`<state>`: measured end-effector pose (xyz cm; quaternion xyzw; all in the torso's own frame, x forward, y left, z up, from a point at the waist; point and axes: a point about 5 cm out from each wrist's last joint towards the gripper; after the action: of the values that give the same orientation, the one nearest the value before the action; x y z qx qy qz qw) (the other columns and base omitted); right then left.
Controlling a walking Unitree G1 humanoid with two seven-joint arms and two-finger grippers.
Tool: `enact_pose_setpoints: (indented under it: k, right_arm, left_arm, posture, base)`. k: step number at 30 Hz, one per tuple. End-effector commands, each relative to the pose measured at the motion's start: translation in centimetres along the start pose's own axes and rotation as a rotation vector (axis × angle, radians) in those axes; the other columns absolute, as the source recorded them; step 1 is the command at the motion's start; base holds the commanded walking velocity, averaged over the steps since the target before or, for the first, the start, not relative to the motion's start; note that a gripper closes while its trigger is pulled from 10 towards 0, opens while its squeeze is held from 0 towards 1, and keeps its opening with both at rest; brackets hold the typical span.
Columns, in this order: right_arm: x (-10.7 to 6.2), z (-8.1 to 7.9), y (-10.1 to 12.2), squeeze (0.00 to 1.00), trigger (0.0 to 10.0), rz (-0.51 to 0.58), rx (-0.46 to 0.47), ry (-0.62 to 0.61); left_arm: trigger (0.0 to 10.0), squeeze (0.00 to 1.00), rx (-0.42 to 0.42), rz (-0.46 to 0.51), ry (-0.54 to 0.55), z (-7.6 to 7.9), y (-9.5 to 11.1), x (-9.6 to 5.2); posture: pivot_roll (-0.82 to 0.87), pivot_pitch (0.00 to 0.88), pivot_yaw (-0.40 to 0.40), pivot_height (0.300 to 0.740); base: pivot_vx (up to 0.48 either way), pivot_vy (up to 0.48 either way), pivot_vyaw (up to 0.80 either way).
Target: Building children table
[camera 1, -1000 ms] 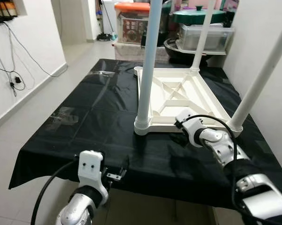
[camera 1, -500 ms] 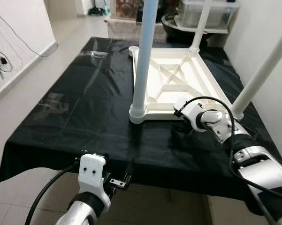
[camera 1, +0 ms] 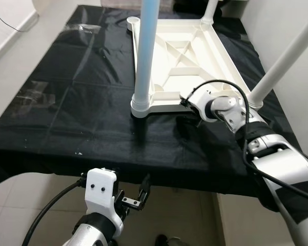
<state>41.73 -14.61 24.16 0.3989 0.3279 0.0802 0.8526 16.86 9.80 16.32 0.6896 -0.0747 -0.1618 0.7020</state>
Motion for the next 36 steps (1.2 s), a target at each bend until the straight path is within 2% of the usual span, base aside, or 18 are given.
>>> enact_pose_setpoints:
  k: [1, 2, 8, 12, 13, 15, 16, 22, 23, 24, 25, 27, 30, 33, 36]
  right_arm:
    - [1.0, -2.1, -1.8, 0.0, 4.1, -0.119, -0.015, 0.136]
    - [1.2, -2.6, -1.4, 0.0, 0.0, -0.13, -0.028, 0.19]
    - [1.6, -3.7, -0.4, 0.0, 0.0, -0.132, -0.056, 0.266]
    - [1.9, -4.0, 0.4, 0.0, 0.0, -0.115, -0.057, 0.263]
    - [1.9, -4.1, 0.7, 0.0, 2.4, -0.108, -0.06, 0.268]
    - [1.9, -4.2, 0.8, 0.0, 2.4, -0.103, -0.063, 0.273]
    - [1.9, -4.2, 1.0, 0.0, 10.0, -0.1, -0.066, 0.271]
    - [1.9, -4.4, 1.5, 0.0, 10.0, -0.094, -0.066, 0.289]
    - [2.0, -4.6, 1.7, 0.0, 6.5, -0.089, -0.06, 0.305]
    - [2.0, -4.6, 1.7, 0.0, 6.5, -0.089, -0.06, 0.305]
    - [2.1, -5.0, 2.0, 0.0, 0.0, -0.082, -0.05, 0.342]
    - [2.1, -5.0, 2.0, 0.0, 0.0, -0.082, -0.05, 0.342]
    - [2.4, -6.4, 3.0, 0.0, 0.0, -0.039, -0.047, 0.427]
    - [2.5, -6.6, 3.1, 0.0, 0.0, -0.033, -0.046, 0.44]
    - [2.6, -7.5, 3.2, 0.0, 0.0, -0.015, -0.045, 0.516]
  left_arm:
    - [10.0, 0.0, -0.023, -0.014, -0.002, 0.5, 0.1, -0.4]
    - [10.0, 0.0, -0.025, -0.016, 0.003, 0.5, 0.2, -0.6]
    - [10.0, 0.0, -0.03, -0.024, 0.014, 0.6, 0.3, -0.9]
    - [10.0, 0.0, -0.033, -0.029, 0.023, 0.6, 0.3, -1.0]
    - [10.0, 0.0, -0.034, -0.03, 0.025, 0.6, 0.3, -1.0]
    - [10.0, 0.0, -0.034, -0.032, 0.026, 0.6, 0.4, -1.0]
    - [10.0, 0.0, -0.034, -0.033, 0.028, 0.6, 0.4, -1.0]
    - [10.0, 0.0, -0.032, -0.04, 0.036, 0.6, 0.4, -1.0]
    - [10.0, 0.0, -0.029, -0.039, 0.039, 0.5, 0.5, -0.9]
    - [10.0, 0.0, -0.029, -0.039, 0.039, 0.5, 0.5, -0.9]
    - [10.0, 0.0, -0.027, -0.037, 0.044, 0.5, 0.5, -0.8]
    - [10.0, 0.0, -0.027, -0.037, 0.044, 0.5, 0.5, -0.8]
    - [10.0, 0.0, -0.022, -0.032, 0.055, 0.3, 0.5, -0.6]
    - [10.0, 0.0, -0.021, -0.032, 0.057, 0.3, 0.5, -0.5]
    - [10.0, 0.0, -0.015, -0.029, 0.061, 0.2, 0.5, -0.3]
  posture:
    - [0.09, 0.354, -0.123, 0.74]
    - [0.09, 0.358, -0.128, 0.74]
    - [0.09, 0.363, -0.132, 0.74]
    - [0.08, 0.364, -0.135, 0.74]
    - [0.08, 0.362, -0.136, 0.74]
    - [0.08, 0.362, -0.136, 0.74]
    - [0.08, 0.362, -0.138, 0.74]
    - [0.08, 0.358, -0.135, 0.74]
    - [0.08, 0.356, -0.138, 0.74]
    - [0.08, 0.356, -0.138, 0.74]
    - [0.08, 0.355, -0.139, 0.74]
    - [0.08, 0.355, -0.139, 0.74]
    - [0.08, 0.34, -0.136, 0.74]
    - [0.08, 0.34, -0.136, 0.74]
    - [0.09, 0.325, -0.131, 0.74]
  base:
    - [0.0, 0.0, 0.0]
    - [0.0, 0.0, 0.0]
    - [0.0, 0.0, 0.0]
    - [0.0, 0.0, 0.0]
    - [0.0, 0.0, 0.0]
    - [0.0, 0.0, 0.0]
    - [0.0, 0.0, 0.0]
    - [0.0, 0.0, 0.0]
    - [0.0, 0.0, 0.0]
    - [0.0, 0.0, 0.0]
    - [0.0, 0.0, 0.0]
    - [0.0, 0.0, 0.0]
    - [0.0, 0.0, 0.0]
    - [0.0, 0.0, 0.0]
    - [0.0, 0.0, 0.0]
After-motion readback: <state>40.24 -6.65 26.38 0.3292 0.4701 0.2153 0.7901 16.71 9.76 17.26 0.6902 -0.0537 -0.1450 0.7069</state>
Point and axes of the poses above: a point about 5 cm out from each wrist's last joint towards the gripper, its own x axis pointing out of the wrist towards the gripper, its own y axis along the axis of the wrist's last joint, z = x × y, and after that the axes turned 9 degrees about x, right-handed
